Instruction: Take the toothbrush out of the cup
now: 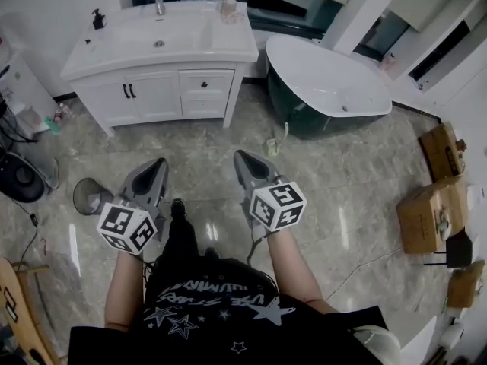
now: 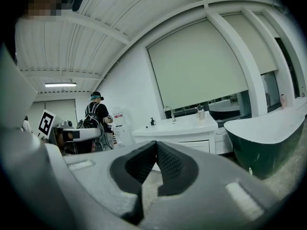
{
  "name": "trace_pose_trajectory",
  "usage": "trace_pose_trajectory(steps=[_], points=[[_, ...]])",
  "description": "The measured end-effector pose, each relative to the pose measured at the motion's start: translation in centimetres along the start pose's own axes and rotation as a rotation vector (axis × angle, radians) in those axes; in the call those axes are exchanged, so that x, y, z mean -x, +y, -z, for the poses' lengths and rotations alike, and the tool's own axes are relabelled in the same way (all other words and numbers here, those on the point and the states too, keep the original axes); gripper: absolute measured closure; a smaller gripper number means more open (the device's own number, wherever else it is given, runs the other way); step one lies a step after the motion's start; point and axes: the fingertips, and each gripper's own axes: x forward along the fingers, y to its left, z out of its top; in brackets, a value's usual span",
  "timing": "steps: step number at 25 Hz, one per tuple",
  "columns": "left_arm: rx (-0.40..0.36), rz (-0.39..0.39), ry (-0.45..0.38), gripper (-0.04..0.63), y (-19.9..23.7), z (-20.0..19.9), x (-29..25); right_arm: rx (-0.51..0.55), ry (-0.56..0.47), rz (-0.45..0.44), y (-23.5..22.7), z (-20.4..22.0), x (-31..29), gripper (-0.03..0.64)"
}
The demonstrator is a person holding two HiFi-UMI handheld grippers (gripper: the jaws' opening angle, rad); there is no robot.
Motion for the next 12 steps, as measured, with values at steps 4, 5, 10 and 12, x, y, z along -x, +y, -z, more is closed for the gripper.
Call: trace_pose_trajectory(steps=[4,5,10,12], points=[[0.017,0.024,0.007,0.588,2.4,-0.5,-2.5,0.002,0.017,0.037,-1.7,-0.6,-2.7,0.617],[0.026,0.029,0.012,0.588,3.3,-0.5,-3.2,0.002,0.019,0.044,-2.0,-0.8,-3.6,0.618],[0.052,0.034,0.032,0.588,8.7,-0.7,-6.8,0.006,0.038,0.065,-3.6,-1.4,-9.1,0.617],[0.052,0.039,0.034,0.588,10.9,-1.3,-8.5,0.005,0.043,0.079,-4.6,-1.9,-11.5,0.617]])
